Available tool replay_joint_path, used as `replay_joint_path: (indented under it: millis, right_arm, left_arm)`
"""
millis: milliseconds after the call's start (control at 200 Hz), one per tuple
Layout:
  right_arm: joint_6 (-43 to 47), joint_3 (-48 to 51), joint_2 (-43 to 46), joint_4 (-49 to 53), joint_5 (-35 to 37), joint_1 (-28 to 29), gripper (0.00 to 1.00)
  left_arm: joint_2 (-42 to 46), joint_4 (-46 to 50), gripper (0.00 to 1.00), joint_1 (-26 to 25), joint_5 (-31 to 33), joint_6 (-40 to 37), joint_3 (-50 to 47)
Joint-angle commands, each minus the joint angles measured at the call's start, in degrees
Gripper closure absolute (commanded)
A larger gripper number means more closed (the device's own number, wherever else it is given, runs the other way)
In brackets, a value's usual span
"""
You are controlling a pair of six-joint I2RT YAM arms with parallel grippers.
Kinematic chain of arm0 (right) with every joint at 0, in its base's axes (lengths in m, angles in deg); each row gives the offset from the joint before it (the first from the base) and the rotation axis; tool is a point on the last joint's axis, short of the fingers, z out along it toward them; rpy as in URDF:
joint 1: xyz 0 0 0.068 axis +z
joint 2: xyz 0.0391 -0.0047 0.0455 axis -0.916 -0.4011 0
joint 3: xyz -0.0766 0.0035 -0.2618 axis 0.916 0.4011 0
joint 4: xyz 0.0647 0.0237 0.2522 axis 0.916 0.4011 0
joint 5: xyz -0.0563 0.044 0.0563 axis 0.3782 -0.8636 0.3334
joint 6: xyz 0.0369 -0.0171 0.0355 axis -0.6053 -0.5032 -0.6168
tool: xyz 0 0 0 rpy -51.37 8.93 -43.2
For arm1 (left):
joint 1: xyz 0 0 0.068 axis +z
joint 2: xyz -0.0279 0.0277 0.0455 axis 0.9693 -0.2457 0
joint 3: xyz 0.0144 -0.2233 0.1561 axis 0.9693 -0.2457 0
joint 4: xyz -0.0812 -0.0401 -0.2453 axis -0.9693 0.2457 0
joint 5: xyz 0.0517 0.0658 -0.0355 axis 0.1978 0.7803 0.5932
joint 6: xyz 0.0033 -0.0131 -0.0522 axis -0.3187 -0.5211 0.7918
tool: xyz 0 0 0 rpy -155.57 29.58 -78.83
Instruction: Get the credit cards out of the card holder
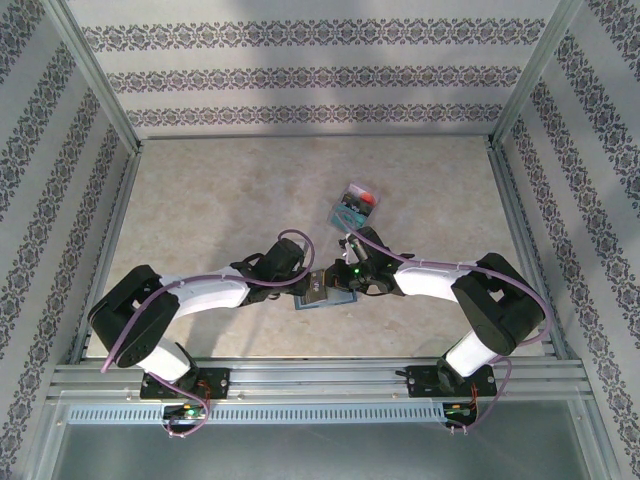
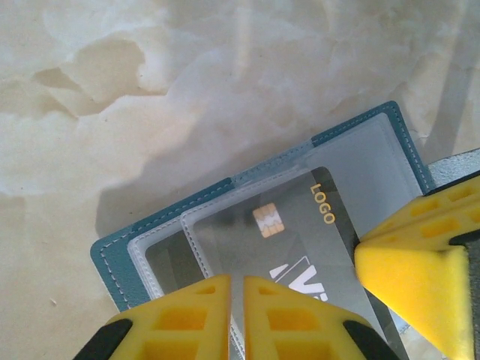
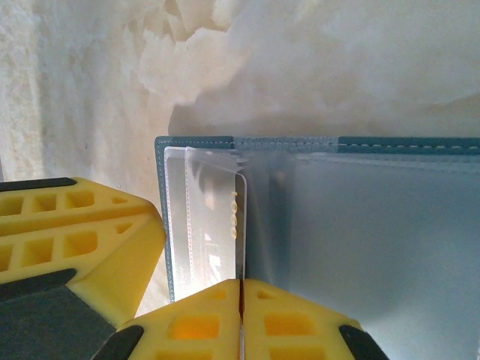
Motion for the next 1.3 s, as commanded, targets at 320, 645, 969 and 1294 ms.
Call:
replay_joint_path:
  millis: [320, 645, 969, 1294]
  right_arm:
    - [0.3, 0.1, 1.4, -1.6, -0.6, -1.0, 0.9]
    - [1.4, 1.9, 2.6, -0.8, -0.3, -3.2, 0.9]
    - [-1.7, 2.8, 1.7, -10.2, -5.9, -2.7, 0.84]
    - [-3.5, 2.9, -0.3, -16.0, -8.7, -2.0, 0.83]
  left_arm:
    - [-4.0, 1.2, 0.89, -0.8, -1.1, -0.4, -0.4]
    - [-4.5, 2.9, 0.93, -0.7, 1.4, -0.1, -0.4]
    - [-5.6, 2.5, 0.94, -0.7, 0.5, -0.4, 0.5]
    - [-6.0, 2.4, 0.94, -0.7, 0.4, -0.2, 0.6]
